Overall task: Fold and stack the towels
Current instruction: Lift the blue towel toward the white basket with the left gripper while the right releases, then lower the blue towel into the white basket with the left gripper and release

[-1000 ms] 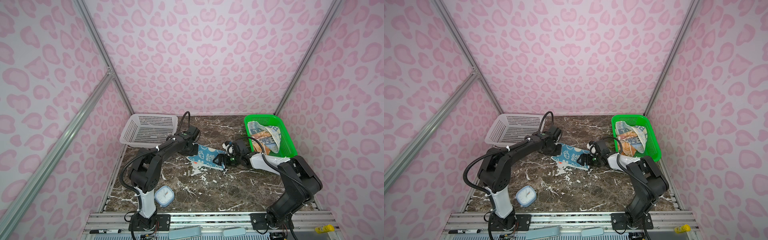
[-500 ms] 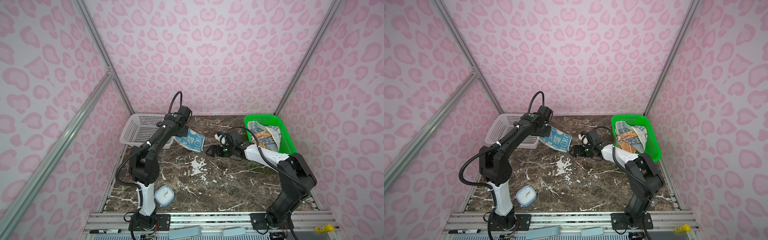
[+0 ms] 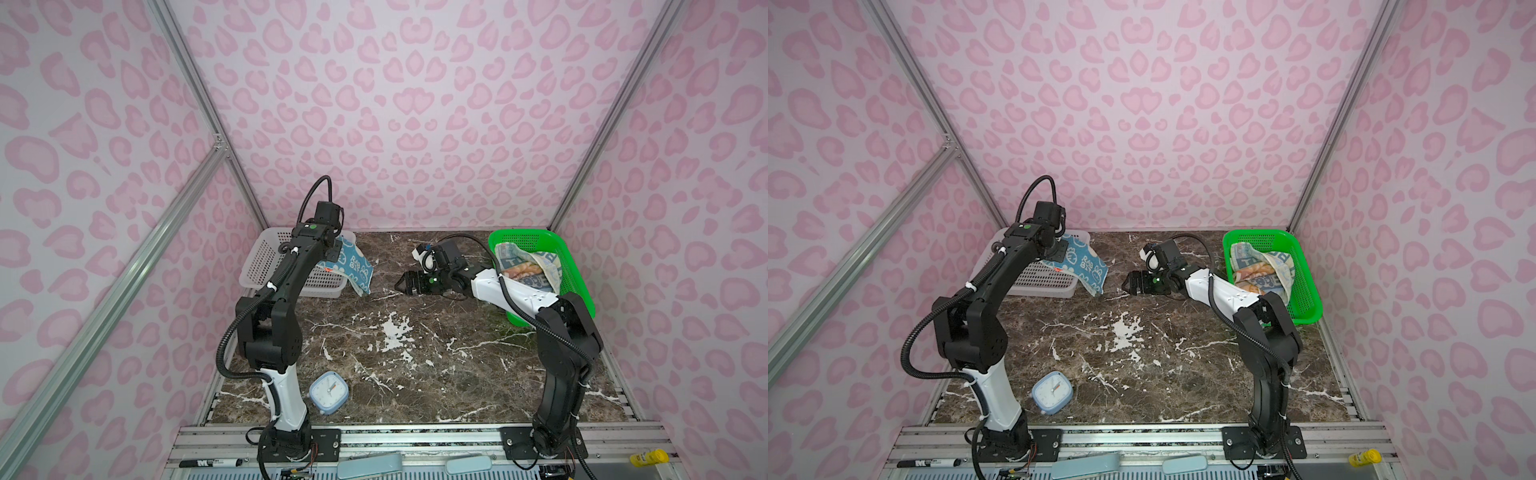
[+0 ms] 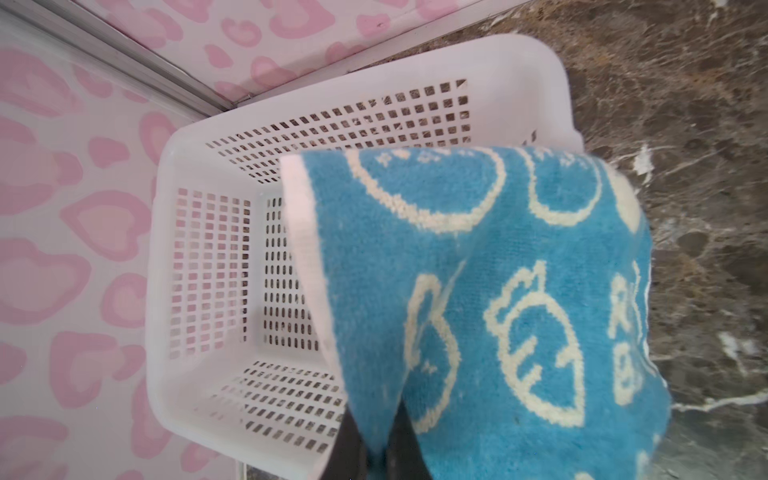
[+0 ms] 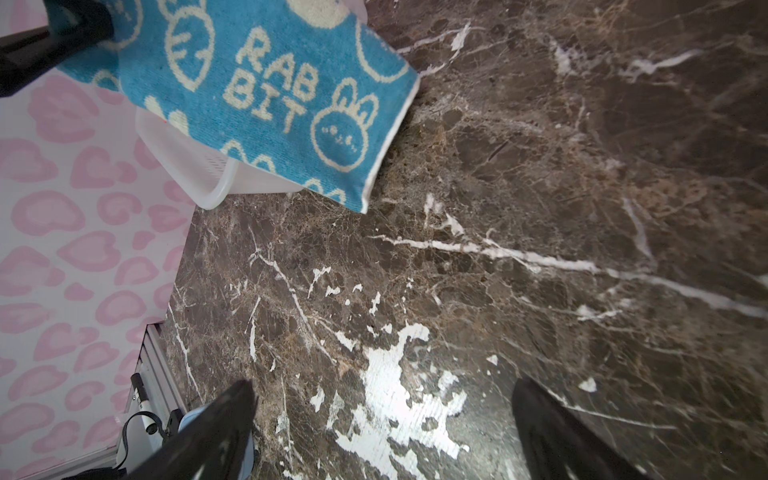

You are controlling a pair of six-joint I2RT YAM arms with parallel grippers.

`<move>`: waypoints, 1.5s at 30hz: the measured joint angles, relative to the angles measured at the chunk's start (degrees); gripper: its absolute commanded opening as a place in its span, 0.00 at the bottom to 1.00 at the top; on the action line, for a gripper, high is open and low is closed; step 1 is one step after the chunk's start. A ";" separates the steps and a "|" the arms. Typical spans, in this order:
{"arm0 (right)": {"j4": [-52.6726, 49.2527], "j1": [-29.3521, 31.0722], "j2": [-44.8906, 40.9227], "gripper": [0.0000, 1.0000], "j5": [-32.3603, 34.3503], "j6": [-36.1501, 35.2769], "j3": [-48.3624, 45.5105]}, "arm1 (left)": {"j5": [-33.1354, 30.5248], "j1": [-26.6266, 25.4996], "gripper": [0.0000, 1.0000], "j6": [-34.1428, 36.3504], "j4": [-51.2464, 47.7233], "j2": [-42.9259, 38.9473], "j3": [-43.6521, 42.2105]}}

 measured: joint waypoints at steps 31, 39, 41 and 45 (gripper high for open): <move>-1.22 -0.31 3.85 0.98 -2.60 0.57 5.62 | -2.64 12.87 0.04 8.70 18.82 9.64 -8.81; -1.49 -0.72 3.28 0.98 -3.06 0.31 5.62 | -4.68 13.88 0.04 9.57 21.68 9.64 -11.89; -1.40 -0.52 2.69 0.98 -3.21 -0.04 5.57 | -5.03 14.27 0.04 9.66 22.36 9.64 -11.89; 0.24 0.13 1.16 0.98 -4.13 -0.59 5.40 | -5.86 14.91 0.04 9.66 23.63 9.64 -11.80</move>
